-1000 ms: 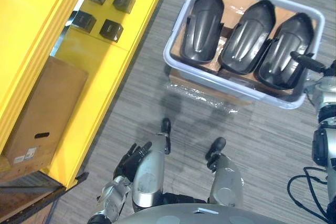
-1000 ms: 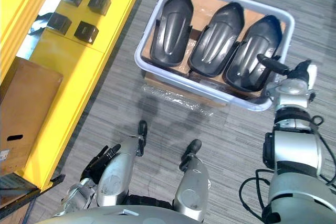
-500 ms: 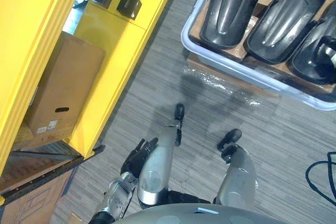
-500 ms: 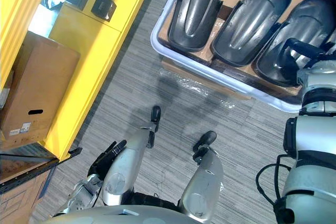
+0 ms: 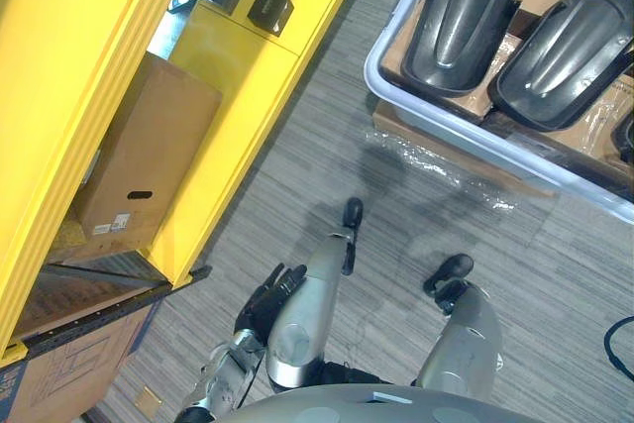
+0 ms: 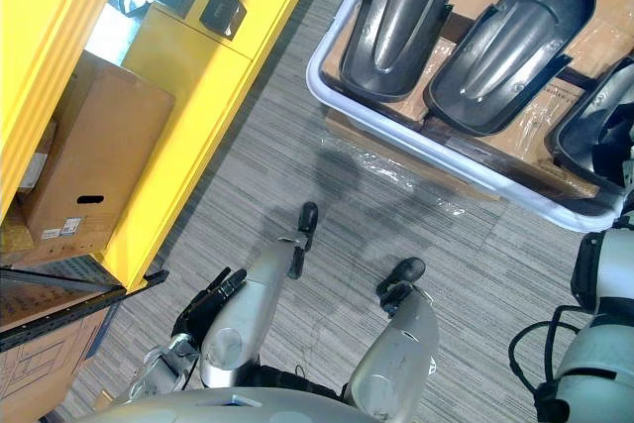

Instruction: Walk over and take three plastic housings, then place them on the shelf

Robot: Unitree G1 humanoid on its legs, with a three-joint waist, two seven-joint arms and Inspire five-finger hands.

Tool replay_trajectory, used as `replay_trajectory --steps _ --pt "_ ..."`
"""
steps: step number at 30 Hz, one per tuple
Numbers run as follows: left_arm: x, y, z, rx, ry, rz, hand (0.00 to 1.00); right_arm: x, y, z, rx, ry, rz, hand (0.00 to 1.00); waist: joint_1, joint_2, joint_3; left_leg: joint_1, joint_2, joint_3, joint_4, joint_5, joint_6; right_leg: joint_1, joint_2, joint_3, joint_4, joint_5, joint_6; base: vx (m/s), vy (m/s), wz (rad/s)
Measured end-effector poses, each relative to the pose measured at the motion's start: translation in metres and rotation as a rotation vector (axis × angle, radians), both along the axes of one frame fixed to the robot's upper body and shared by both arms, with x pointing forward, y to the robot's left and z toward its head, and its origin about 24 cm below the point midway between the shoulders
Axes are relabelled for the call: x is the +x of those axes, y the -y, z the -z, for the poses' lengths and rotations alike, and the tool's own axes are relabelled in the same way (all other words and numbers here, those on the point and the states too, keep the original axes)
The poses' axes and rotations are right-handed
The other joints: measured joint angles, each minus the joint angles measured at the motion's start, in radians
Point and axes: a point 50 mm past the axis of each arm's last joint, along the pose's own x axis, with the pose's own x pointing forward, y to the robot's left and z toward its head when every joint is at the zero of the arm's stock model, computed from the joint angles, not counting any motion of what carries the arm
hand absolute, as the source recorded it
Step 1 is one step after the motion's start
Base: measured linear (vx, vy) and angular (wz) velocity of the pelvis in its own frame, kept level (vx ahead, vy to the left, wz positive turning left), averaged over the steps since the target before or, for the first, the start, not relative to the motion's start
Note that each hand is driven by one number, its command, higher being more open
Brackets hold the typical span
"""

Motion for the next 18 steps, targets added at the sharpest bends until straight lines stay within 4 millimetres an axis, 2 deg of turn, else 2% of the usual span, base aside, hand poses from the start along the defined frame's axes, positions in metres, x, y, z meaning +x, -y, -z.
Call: replay_trajectory --steps 2,8,12,15,16,18 --pt "-0.003 0.0 -0.001 -0.002 0.002 -0.005 1.0 0.001 0.0 -0.001 -0.001 0.017 -0.014 0.0 -0.009 0.001 -0.001 0.002 0.002 0.0 0.013 0.002 0.0 0.005 0.002 0.0 0.001 -0.001 0.001 0.04 0.004 -0.01" --pt "-0.004 0.002 0.0 0.003 -0.009 -0.011 1.0 0.001 0.001 0.002 -0.069 -0.022 -0.046 0.0 -0.006 0.009 -0.006 0.03 0.013 0.005 0.033 -0.012 0.0 0.046 0.012 -0.001 -0.005 -0.004 0.001 0.03 0.006 -0.01" --pt "-0.007 -0.002 0.001 0.003 -0.025 -0.054 1.0 0.007 -0.005 0.022 -0.099 -0.046 -0.099 0.0 -0.022 0.004 -0.003 0.094 0.018 0.012 0.004 -0.017 -0.002 0.104 0.021 0.0 -0.027 -0.007 0.004 0.03 -0.003 -0.05" --pt "-0.009 -0.012 0.0 -0.033 -0.023 -0.152 1.0 0.016 -0.014 0.035 -0.113 -0.026 -0.15 0.0 -0.047 -0.013 0.009 0.146 0.017 0.021 -0.049 -0.003 -0.006 0.139 0.025 0.001 -0.053 -0.007 0.006 0.03 -0.003 -0.04" --pt "-0.008 -0.015 -0.001 -0.044 -0.017 -0.187 1.0 0.016 -0.015 0.04 -0.119 -0.028 -0.16 0.0 -0.053 -0.031 0.021 0.164 0.017 0.022 -0.07 0.004 -0.008 0.154 0.029 -0.001 -0.066 -0.005 0.008 0.06 -0.013 -0.03" --pt "-0.006 -0.025 -0.005 -0.058 0.012 -0.25 1.0 0.019 -0.021 0.051 -0.116 -0.013 -0.177 0.0 -0.069 -0.042 0.028 0.212 0.018 0.025 -0.117 0.023 -0.013 0.187 0.037 -0.002 -0.093 0.002 0.016 0.08 -0.027 -0.01"
